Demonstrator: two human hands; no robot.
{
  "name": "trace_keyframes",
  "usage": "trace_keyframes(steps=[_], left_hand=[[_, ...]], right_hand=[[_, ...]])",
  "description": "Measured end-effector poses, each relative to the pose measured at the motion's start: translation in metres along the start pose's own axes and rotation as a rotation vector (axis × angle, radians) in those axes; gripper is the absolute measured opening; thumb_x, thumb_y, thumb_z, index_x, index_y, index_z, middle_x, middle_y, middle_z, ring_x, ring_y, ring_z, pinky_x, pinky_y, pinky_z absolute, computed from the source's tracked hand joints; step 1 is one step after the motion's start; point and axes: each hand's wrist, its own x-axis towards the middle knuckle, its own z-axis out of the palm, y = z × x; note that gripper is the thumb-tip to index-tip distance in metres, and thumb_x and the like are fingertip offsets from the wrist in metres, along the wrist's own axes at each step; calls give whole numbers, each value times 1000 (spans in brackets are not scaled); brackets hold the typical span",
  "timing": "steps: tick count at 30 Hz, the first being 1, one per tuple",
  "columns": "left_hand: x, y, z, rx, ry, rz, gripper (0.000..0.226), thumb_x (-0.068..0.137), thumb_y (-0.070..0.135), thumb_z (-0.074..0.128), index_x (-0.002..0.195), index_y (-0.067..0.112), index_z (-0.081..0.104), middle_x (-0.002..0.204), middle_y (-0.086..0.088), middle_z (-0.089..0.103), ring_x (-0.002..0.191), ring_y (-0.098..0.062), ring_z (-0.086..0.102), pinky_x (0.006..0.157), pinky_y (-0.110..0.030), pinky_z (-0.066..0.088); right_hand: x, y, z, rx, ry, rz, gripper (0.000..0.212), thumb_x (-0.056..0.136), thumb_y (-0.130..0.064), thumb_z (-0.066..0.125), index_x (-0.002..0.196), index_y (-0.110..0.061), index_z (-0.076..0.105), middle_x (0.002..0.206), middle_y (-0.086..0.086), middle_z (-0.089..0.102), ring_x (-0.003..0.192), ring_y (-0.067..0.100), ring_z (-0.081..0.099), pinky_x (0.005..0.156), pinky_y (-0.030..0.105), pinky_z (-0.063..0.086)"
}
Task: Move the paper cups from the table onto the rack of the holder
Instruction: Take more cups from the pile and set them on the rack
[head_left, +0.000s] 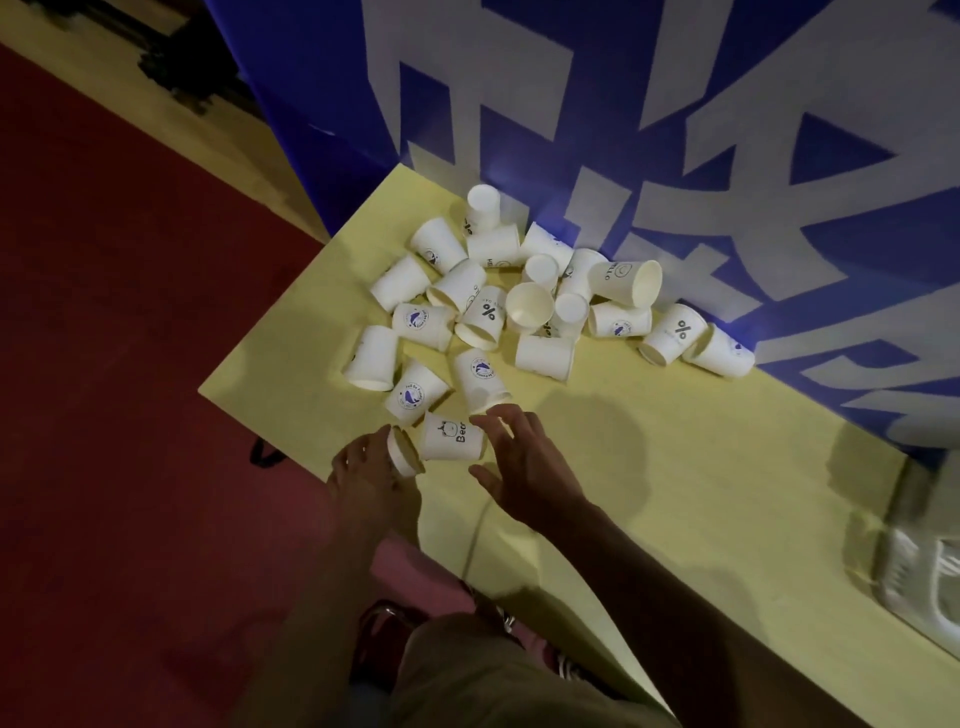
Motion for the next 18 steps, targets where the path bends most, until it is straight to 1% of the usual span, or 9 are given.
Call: trace_keyframes(steps=[3,6,8,10,13,15,16,18], left_hand=[[0,0,3,-18,-17,-14,76,74,16,77,145,16,50,136,-14,53,126,-43,45,101,-57,42],[-4,0,2,-76,-30,-1,72,71,20,76,139,12,53,124,-16,57,114,-45,51,93,-54,44],[-10,-3,1,-79,16,38,68,67,27,69,131,7,59,115,-20,61,100,-46,56,83,-53,47],[-15,-8,0,-87,71,102,66,64,33,61,121,1,63,105,-22,64,87,-46,60,76,-50,49],[-22,-14,-5,-90,149,188,64,66,40,54,112,-4,66,99,-20,67,82,-43,64,73,-47,50],[-26,-15,-9,-101,154,201,62,66,38,60,112,-4,66,102,-17,69,85,-41,64,72,-45,50],[-29,-15,-10,-116,150,200,60,66,34,66,113,-4,65,104,-17,68,87,-41,63,72,-45,50],[-34,-16,-9,-150,150,211,60,62,18,83,114,-4,63,107,-17,68,89,-40,62,73,-40,48]], right_hand=[[8,-4,8,-41,-61,1,67,83,-29,83,140,-6,56,136,19,52,110,36,54,82,50,57],[18,-9,17,-67,-114,-1,74,84,-30,81,147,-13,48,143,15,45,121,34,52,92,49,56],[25,-14,22,-92,-135,-17,81,84,-29,80,153,-17,41,149,14,41,130,34,48,100,46,52],[34,-18,27,-115,-151,-41,84,85,-27,77,157,-21,35,153,14,37,136,33,44,103,44,51],[45,-23,33,-176,-206,-99,78,93,-24,65,160,-27,26,157,13,31,139,31,39,107,40,47],[49,-23,36,-184,-241,-121,72,97,-21,58,161,-28,27,158,14,31,140,33,37,109,41,43],[49,-23,37,-190,-257,-127,69,98,-20,55,161,-28,27,158,15,31,140,33,37,110,42,42],[47,-23,40,-214,-280,-126,63,101,-21,47,161,-29,28,160,14,30,140,33,36,111,42,39]])
